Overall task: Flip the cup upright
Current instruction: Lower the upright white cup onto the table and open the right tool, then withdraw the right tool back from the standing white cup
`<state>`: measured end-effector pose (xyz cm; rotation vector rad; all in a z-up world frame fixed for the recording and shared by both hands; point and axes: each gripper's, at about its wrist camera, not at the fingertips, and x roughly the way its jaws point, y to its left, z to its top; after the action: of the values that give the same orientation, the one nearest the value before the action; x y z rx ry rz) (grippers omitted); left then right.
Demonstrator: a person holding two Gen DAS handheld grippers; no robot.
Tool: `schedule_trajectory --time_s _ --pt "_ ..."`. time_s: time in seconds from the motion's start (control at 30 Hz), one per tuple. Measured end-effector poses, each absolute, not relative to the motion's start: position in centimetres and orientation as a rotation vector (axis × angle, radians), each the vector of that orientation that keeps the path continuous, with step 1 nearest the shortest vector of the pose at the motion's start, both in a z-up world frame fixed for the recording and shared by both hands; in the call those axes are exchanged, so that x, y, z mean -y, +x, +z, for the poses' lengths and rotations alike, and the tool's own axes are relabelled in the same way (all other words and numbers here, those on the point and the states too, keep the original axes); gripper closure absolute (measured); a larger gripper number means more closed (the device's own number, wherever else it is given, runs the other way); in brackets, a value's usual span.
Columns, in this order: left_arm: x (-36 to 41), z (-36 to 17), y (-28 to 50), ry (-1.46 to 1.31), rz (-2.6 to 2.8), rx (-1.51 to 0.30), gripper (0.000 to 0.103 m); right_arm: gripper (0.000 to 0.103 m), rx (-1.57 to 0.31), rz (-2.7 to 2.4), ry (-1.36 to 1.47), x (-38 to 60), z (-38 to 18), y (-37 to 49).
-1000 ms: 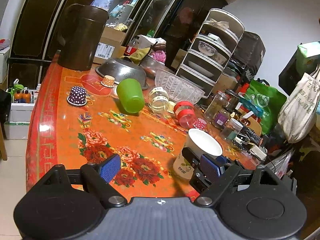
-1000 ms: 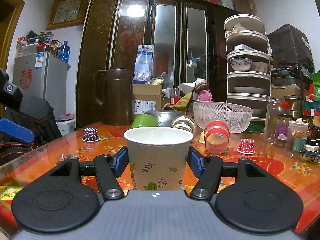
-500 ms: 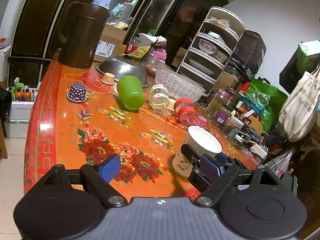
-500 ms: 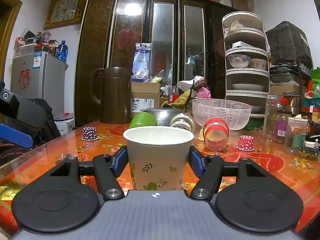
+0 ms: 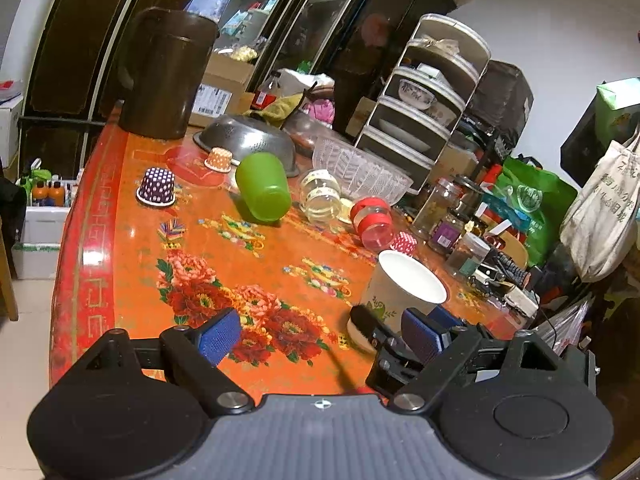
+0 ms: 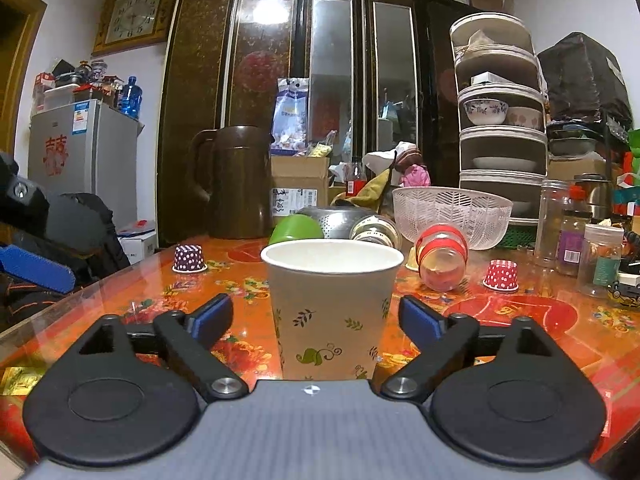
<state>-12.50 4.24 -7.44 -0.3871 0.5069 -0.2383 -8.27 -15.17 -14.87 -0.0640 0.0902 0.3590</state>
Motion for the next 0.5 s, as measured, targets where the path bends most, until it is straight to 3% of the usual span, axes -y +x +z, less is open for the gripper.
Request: schedule_trajectory --time_s 0.1,0.2,0.5 --pt "-4.2 -7.4 -13.0 -0.377 -0.233 -0.468 0.005 0.001 -0.095 0.363 -0.065 15.4 -14.8 -8.5" --pt "-3.9 -7.4 -13.3 -0.322 -0.207 -0.446 0.0 0.001 -0.12 0.372 -0.049 16.3 -14.4 -8.9" --pt "-4.1 -8.5 -13.4 -0.127 -0.047 -0.511 0.0 0.001 -0.493 0.441 0.116 20.6 -11.9 -8.7"
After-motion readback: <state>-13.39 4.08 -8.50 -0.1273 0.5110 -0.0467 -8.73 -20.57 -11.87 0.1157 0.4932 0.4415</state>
